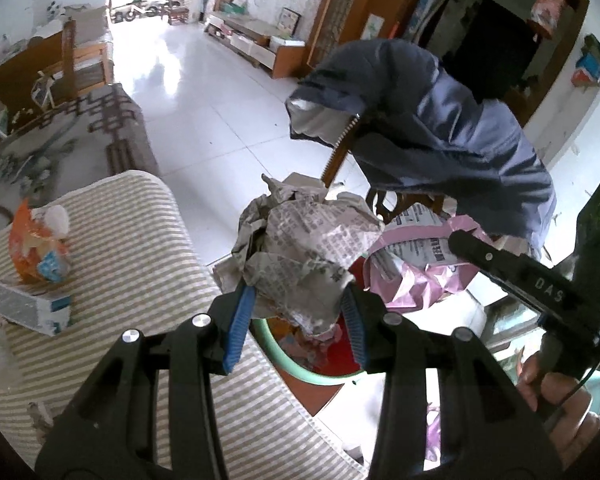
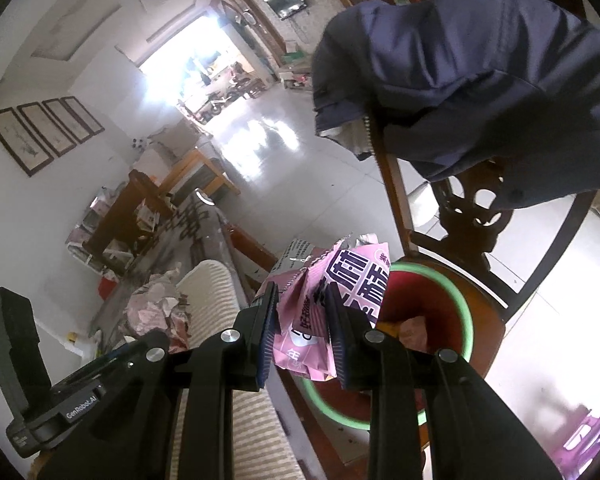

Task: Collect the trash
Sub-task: 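Carry the newspaper and pink wrapper over the red bucket and open both grippers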

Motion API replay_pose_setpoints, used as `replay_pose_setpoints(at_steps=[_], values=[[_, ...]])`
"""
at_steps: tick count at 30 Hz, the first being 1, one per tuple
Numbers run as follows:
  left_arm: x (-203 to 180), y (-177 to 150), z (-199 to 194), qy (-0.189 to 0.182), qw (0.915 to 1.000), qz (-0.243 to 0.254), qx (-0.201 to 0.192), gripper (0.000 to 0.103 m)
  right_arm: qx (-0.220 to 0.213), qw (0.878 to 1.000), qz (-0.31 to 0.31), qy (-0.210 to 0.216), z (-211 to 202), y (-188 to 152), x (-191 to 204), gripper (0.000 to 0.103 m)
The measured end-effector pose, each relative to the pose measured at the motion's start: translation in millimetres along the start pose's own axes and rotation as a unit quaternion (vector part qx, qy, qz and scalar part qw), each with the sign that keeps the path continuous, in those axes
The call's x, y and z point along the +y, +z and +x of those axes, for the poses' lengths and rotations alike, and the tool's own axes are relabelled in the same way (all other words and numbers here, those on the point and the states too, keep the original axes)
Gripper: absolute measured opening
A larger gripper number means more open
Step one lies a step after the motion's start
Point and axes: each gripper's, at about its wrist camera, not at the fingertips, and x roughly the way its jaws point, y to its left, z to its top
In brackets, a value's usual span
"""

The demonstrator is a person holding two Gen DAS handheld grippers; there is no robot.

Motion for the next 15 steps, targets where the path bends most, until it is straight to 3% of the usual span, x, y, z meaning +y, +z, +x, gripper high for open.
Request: replay_pose_setpoints(at_steps=[8, 11, 13, 15], values=[[-20, 0, 26, -0.007, 0.9995, 0.018, 0.025, 0.041, 0.001, 1.000, 0.007, -0.008, -3, 5, -15, 0.024], [-26, 0, 31, -0.019, 0.9991, 0.023, 0.031, 0.051, 0.002, 1.000, 0.009, -0.012, -3, 5, -19, 0.026], [-29, 0, 31, -0.023, 0.9991, 0.021, 0.027, 0.065, 0.002, 1.000, 0.014, -0.020, -2, 4, -22, 0.034], [-30, 0, 28, -0.023, 0.9993, 0.022, 0.022, 0.068, -0.002, 1.000, 0.025, -0.018, -4, 3, -26, 0.049]])
